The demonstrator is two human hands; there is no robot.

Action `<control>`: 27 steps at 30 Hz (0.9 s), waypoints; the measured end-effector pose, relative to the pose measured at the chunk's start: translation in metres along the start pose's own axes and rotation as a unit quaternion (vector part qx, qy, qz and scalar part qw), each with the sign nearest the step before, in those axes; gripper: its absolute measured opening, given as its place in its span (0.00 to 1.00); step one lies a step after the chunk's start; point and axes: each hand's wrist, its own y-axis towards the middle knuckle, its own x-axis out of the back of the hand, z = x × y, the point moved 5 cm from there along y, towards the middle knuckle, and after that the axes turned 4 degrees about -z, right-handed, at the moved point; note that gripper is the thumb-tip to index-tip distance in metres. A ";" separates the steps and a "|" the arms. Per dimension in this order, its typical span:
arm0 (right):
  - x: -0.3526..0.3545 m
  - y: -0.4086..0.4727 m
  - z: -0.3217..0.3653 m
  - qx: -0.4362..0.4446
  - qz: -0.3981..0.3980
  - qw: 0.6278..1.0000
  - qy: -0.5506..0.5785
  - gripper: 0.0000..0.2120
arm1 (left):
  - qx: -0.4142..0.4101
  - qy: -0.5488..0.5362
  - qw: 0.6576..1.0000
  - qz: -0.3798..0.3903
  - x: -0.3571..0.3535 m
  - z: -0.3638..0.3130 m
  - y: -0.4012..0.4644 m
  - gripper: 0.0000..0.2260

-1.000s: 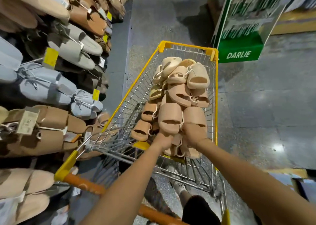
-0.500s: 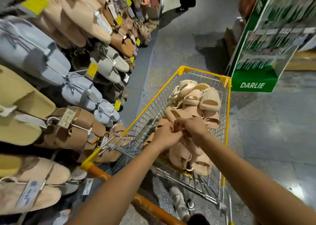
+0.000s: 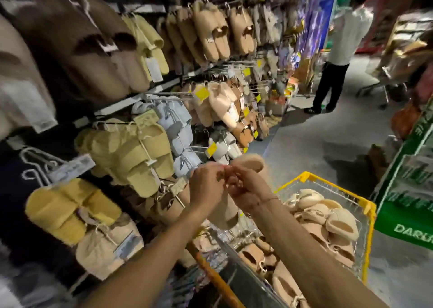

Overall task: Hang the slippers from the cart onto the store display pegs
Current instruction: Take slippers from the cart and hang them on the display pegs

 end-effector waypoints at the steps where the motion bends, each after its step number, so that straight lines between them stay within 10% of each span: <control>1: -0.022 -0.005 -0.003 -0.002 0.024 1.000 0.006 0.12 | -0.014 -0.012 1.000 -0.006 0.019 0.005 0.004 0.09; 7: -0.114 -0.050 -0.010 0.152 0.065 0.944 -0.286 0.08 | -0.022 0.070 0.995 -0.063 0.140 0.029 0.014 0.06; 10: -0.154 -0.073 -0.001 0.456 0.030 0.730 -0.508 0.08 | -0.029 0.107 0.989 -0.093 0.200 0.027 0.010 0.11; 13: -0.204 -0.083 -0.025 0.573 0.103 0.499 -0.642 0.14 | -0.037 0.178 0.972 -0.147 0.258 0.025 0.001 0.12; 15: -0.235 -0.085 -0.036 0.598 0.103 0.440 -0.663 0.14 | -0.043 0.209 0.960 -0.179 0.293 0.023 -0.008 0.14; 19: -0.286 -0.116 -0.056 0.656 0.115 0.417 -0.618 0.08 | -0.053 0.225 0.950 -0.211 0.355 0.018 -0.025 0.14; 27: -0.359 -0.177 -0.096 0.654 0.270 0.520 -0.479 0.10 | -0.045 0.261 0.925 -0.272 0.460 0.005 -0.058 0.13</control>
